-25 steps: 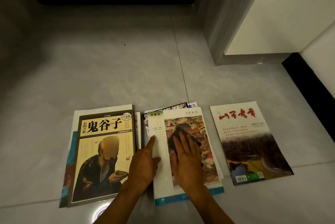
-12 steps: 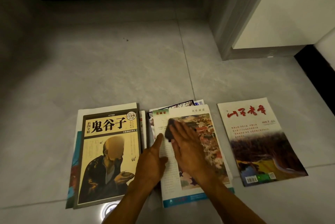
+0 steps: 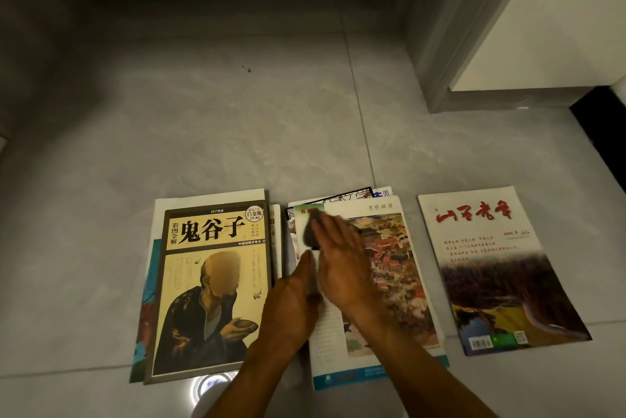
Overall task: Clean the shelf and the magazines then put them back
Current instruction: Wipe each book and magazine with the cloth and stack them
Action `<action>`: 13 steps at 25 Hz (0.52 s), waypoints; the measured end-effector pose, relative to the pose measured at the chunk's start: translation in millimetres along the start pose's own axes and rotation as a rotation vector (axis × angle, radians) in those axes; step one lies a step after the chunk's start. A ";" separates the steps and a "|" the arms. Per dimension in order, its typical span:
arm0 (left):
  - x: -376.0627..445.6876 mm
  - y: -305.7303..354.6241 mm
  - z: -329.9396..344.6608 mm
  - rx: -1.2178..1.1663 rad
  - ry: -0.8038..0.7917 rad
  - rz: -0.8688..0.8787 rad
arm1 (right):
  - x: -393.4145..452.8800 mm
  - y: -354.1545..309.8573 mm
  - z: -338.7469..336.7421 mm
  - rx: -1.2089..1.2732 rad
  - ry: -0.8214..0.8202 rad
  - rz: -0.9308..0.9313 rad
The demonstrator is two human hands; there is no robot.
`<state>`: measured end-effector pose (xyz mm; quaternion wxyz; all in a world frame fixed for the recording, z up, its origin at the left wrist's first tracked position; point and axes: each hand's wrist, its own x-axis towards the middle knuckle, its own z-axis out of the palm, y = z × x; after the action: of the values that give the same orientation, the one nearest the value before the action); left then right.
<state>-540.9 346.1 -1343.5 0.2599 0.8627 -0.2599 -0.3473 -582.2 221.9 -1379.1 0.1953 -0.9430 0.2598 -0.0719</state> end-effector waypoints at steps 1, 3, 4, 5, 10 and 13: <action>0.2 -2.1 2.3 -0.044 0.006 -0.014 | 0.8 -3.0 -2.1 0.015 -0.075 -0.119; 0.6 -3.8 4.6 -0.060 -0.009 -0.030 | 6.5 14.3 -7.9 0.082 -0.158 -0.210; 0.1 -3.5 3.8 -0.026 0.010 -0.030 | 7.7 26.1 -9.3 0.099 -0.123 -0.173; 0.8 -5.4 4.7 -0.060 0.011 -0.043 | 7.2 36.5 -10.7 0.107 -0.065 -0.079; 0.6 -4.7 6.0 -0.103 -0.023 -0.059 | 14.1 14.1 0.0 0.069 0.075 0.050; 2.1 -0.3 5.9 -0.096 0.024 -0.096 | 19.3 -10.2 2.4 0.079 -0.077 -0.164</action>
<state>-543.8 343.4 -1348.3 0.2871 0.8649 -0.1982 -0.3609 -560.4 220.7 -1376.6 0.2357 -0.9547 0.1709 -0.0615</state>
